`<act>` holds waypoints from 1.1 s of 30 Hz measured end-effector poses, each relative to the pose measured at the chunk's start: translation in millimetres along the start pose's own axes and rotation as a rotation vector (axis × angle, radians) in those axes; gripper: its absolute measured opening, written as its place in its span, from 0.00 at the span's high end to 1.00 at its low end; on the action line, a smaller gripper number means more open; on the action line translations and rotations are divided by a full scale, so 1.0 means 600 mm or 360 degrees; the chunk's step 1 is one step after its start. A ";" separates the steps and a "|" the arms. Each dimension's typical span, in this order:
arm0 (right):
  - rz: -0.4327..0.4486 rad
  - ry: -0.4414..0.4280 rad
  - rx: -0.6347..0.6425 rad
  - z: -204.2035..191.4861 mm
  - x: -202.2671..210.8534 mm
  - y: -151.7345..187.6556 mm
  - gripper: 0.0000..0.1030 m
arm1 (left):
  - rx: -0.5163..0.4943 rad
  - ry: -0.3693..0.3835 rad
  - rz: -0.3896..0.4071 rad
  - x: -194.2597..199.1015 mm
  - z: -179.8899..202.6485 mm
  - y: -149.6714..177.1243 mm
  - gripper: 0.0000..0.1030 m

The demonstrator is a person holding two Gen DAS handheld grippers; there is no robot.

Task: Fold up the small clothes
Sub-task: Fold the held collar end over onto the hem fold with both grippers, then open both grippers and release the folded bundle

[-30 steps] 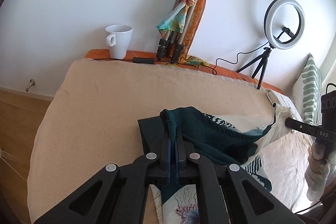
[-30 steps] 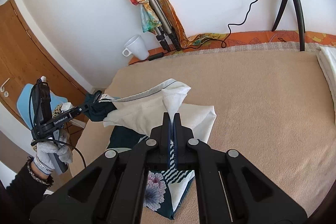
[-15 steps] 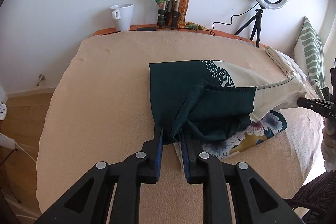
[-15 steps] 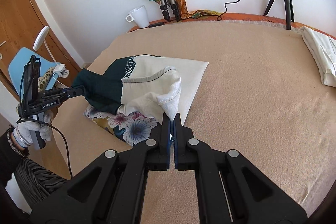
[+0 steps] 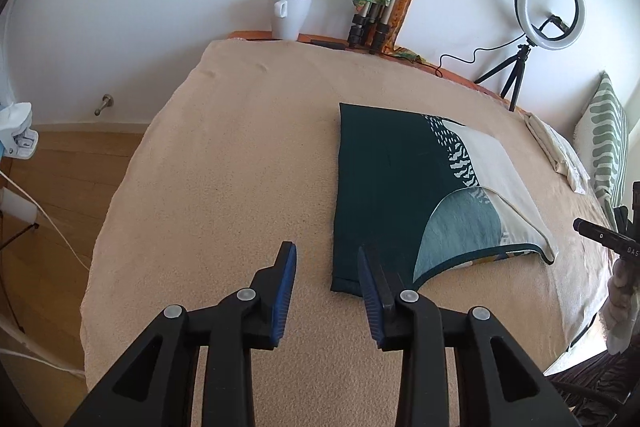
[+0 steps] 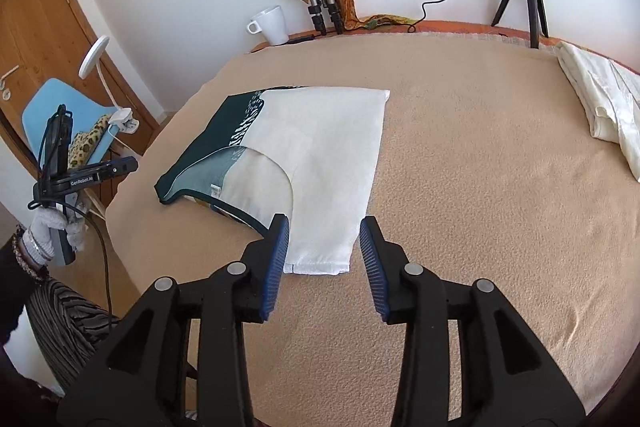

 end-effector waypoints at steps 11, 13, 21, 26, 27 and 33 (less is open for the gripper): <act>-0.0256 -0.0010 -0.0206 0.029 -0.080 0.039 0.82 | 0.0035 0.0029 0.0036 -0.004 0.044 -0.029 0.67; -0.0323 0.0060 -0.0085 0.017 -0.086 0.054 0.86 | -0.0004 0.0025 0.0043 -0.004 0.060 -0.036 0.66; -0.0105 -0.0033 0.0060 -0.047 -0.022 -0.024 0.86 | -0.0029 0.0046 0.0150 -0.019 0.108 -0.132 0.68; 0.0014 -0.0163 -0.0105 -0.065 -0.041 -0.127 0.86 | -0.0028 0.0110 0.0196 -0.071 0.152 -0.210 0.69; 0.0021 -0.0166 -0.0116 -0.071 -0.056 -0.144 0.86 | -0.0023 0.0127 0.0195 -0.086 0.159 -0.220 0.69; -0.0062 -0.0238 -0.0151 -0.098 -0.155 -0.192 0.86 | -0.0024 0.0161 0.0110 -0.176 0.180 -0.245 0.73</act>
Point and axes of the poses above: each gripper's, at about its wrist camera, not at the fingertips, and x roughly against the way its jaws point, z to its right, y to its underside, the point moved 9 cm from there along -x, roughly the way its jaws point, and after that the axes turned 13 degrees about -x, right-handed, at the moved point
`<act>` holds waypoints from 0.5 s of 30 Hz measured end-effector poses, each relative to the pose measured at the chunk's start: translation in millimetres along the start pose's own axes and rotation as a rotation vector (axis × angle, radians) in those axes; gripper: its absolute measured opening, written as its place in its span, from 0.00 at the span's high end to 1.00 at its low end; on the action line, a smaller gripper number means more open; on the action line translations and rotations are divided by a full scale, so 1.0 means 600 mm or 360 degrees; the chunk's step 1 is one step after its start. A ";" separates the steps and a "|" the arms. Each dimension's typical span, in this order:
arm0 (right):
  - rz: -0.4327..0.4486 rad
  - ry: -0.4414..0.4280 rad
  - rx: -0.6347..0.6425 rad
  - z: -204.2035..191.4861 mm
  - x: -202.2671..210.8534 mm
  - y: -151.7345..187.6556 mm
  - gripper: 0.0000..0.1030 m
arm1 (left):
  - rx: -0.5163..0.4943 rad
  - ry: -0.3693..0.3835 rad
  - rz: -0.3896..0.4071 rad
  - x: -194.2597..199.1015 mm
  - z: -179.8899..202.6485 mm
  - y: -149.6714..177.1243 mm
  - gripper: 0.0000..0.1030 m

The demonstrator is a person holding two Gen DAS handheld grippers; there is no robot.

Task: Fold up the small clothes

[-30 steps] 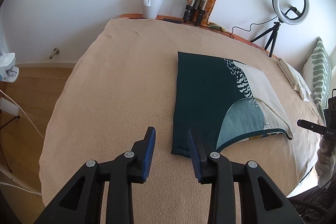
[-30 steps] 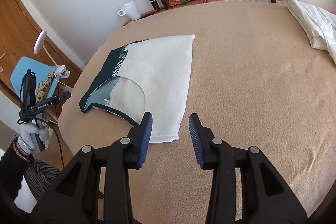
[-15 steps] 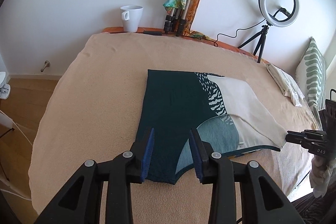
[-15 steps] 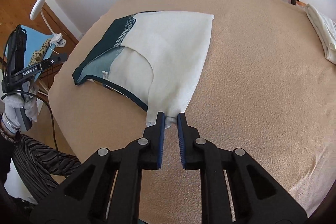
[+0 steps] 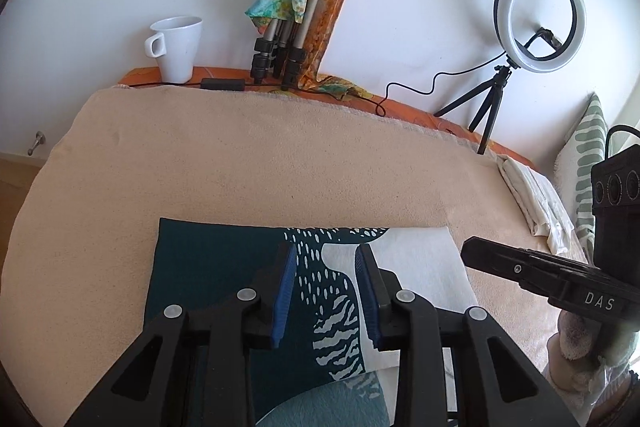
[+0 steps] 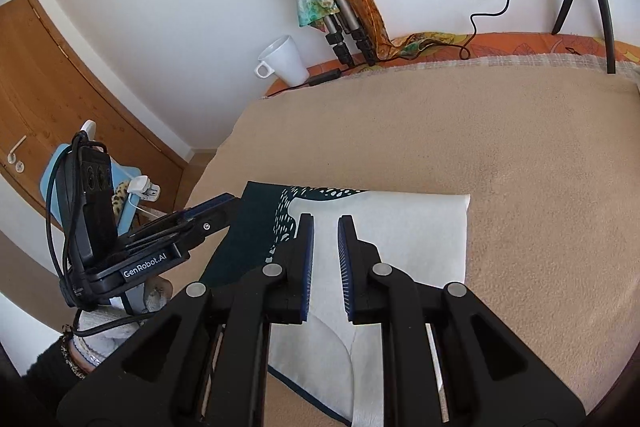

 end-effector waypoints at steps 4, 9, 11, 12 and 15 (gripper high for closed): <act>-0.0088 0.0057 0.0016 0.010 -0.077 0.000 0.87 | -0.0048 -0.0032 -0.0082 -0.050 -0.003 0.007 0.73; -0.0157 0.0127 -0.0003 0.039 -0.133 0.001 0.87 | -0.0046 -0.0080 -0.0170 -0.087 -0.023 0.023 0.73; -0.0164 0.0174 -0.0003 0.052 -0.144 0.000 0.86 | -0.0072 -0.0103 -0.0168 -0.091 -0.027 0.020 0.73; -0.0166 0.0212 -0.0004 0.061 -0.149 0.000 0.87 | -0.0081 -0.0107 -0.0165 -0.093 -0.029 0.020 0.73; -0.0170 0.0220 -0.0069 0.077 -0.149 -0.002 0.96 | -0.0114 -0.0137 -0.0139 -0.092 -0.029 0.023 0.71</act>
Point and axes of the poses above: each gripper's, at about its wrist camera, not at the fingertips, and x roughly against the way its jaws point, z to its right, y to its underside, the point moved 9 cm from there along -x, roughly the way its jaws point, and after that the axes turned 13 degrees about -x, right-handed, at the moved point
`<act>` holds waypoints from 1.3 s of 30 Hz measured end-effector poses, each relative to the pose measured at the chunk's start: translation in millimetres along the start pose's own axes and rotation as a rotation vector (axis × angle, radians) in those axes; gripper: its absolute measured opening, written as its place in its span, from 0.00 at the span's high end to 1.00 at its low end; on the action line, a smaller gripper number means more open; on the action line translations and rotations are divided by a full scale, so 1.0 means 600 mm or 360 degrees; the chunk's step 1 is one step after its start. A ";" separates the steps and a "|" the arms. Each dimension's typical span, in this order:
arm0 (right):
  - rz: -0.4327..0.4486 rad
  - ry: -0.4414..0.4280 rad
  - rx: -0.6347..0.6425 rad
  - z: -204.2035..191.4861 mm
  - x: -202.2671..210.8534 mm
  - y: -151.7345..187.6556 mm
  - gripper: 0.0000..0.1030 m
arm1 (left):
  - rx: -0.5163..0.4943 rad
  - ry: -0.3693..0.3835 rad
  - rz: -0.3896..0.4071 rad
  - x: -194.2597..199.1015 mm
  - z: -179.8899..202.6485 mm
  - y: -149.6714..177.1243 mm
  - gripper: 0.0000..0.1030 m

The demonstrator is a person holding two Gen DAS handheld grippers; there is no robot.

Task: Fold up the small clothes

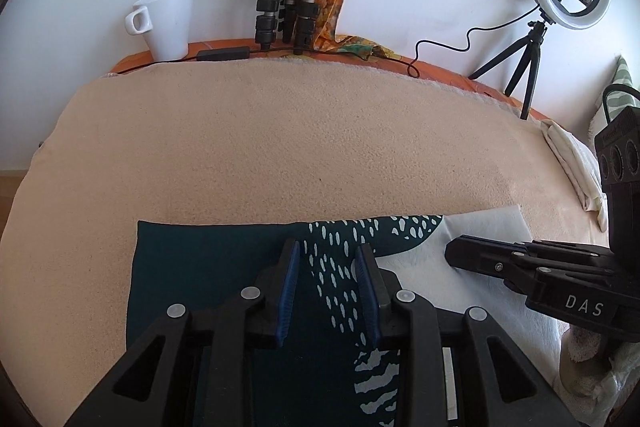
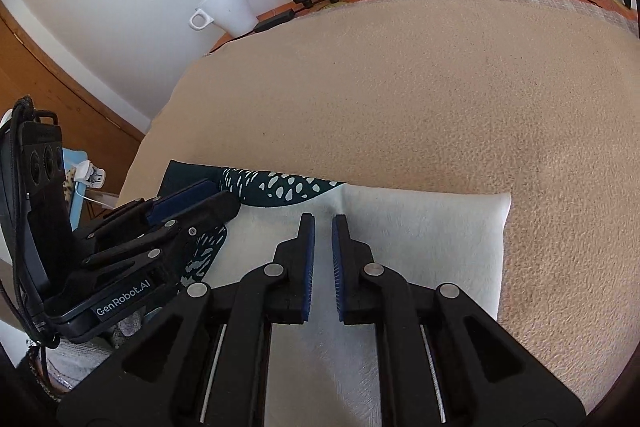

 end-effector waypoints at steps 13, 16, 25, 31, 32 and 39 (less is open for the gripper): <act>0.0067 -0.0074 -0.0175 0.082 0.138 0.006 0.68 | 0.0379 0.0082 0.0076 0.157 -0.111 0.066 0.47; 0.0034 -0.0143 -0.0252 0.111 0.161 0.024 0.68 | 0.0521 0.0145 0.0083 0.193 -0.117 0.107 0.40; -0.0081 -0.0257 -0.0430 0.153 0.162 0.059 0.67 | 0.1176 0.0461 0.0023 0.241 -0.084 0.260 0.32; -0.0136 -0.0294 -0.0464 0.149 0.145 0.073 0.66 | 0.1477 0.0621 0.0005 0.216 -0.053 0.311 0.33; -0.0143 -0.0291 -0.0468 0.150 0.142 0.075 0.66 | 0.1496 0.0617 0.0025 0.214 -0.053 0.309 0.33; -0.0158 -0.0339 -0.0494 0.153 0.132 0.072 0.66 | 0.1504 0.0602 0.0089 0.191 -0.052 0.271 0.35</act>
Point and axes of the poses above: each gripper's, at about its wrist camera, not at the fingertips, and x roughly against the way its jaws point, z to its right, y to its underside, the point moved 9 cm from there along -x, roughly the way its jaws point, and after that the axes turned 13 degrees about -x, right-handed, at the moved point
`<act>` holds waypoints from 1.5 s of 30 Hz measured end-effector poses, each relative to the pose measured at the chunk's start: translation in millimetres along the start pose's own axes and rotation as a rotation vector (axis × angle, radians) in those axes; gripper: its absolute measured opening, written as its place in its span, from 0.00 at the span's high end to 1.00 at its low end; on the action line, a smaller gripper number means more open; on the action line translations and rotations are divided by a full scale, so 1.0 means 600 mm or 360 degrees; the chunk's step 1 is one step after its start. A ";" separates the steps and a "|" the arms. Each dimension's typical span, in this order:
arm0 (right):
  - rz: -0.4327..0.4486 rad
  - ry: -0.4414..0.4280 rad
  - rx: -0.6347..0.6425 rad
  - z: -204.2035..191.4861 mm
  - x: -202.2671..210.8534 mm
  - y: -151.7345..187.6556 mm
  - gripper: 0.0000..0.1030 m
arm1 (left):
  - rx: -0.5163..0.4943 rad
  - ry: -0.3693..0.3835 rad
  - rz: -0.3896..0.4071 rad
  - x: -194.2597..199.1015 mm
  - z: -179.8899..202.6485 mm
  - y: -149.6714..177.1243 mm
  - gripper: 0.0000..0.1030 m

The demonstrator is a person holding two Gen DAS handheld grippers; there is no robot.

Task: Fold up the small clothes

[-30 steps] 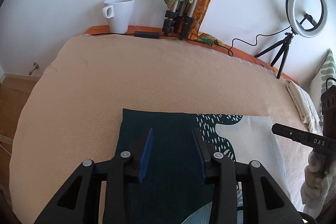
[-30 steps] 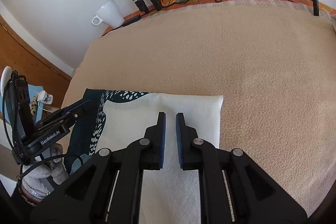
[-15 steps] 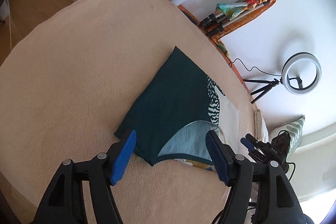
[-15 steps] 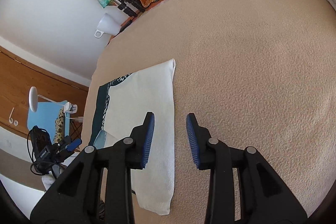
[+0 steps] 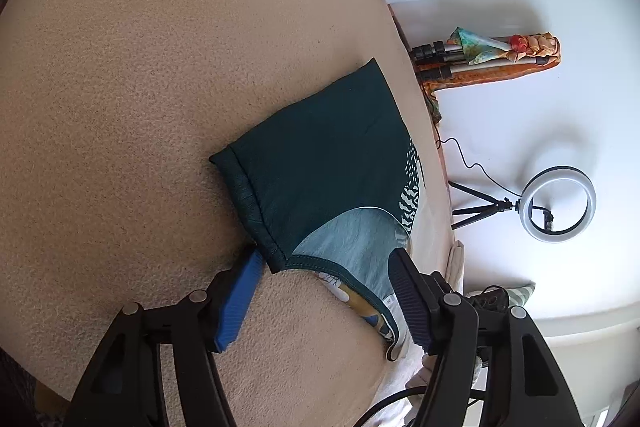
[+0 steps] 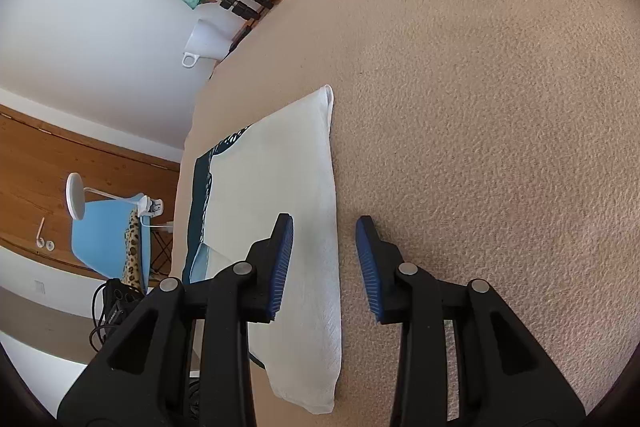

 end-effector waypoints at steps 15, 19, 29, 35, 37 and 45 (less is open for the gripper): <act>-0.0020 -0.0234 -0.0113 -0.032 -0.055 -0.042 0.68 | -0.0084 -0.0065 0.0043 -0.063 0.023 -0.037 0.66; -0.0027 -0.0250 -0.0107 -0.042 -0.070 -0.043 0.75 | -0.0143 -0.0119 0.0058 -0.072 0.026 -0.045 0.80; 0.0008 -0.0127 0.0004 -0.071 -0.085 -0.033 0.94 | -0.0592 -0.0362 0.0172 -0.057 0.065 -0.044 0.97; 0.0051 -0.0108 0.0118 -0.115 -0.054 -0.024 0.95 | -0.0697 -0.0327 0.0219 -0.042 0.105 -0.041 0.98; 0.0067 -0.0095 0.0149 -0.127 -0.040 -0.022 0.95 | -0.0738 -0.0310 0.0225 -0.037 0.120 -0.037 0.98; 0.0120 -0.0109 0.0199 -0.155 0.009 -0.021 0.95 | -0.0865 -0.0257 0.0231 -0.036 0.177 -0.013 0.98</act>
Point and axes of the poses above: each gripper's, at about its wrist camera, not at the fingertips, and x roughly against the way its jaws point, z to its right, y to its underside, the point moved 9 cm from there along -x, roughly the way its jaws point, and after that the axes turned 13 degrees about -x, right-handed, at the moved point
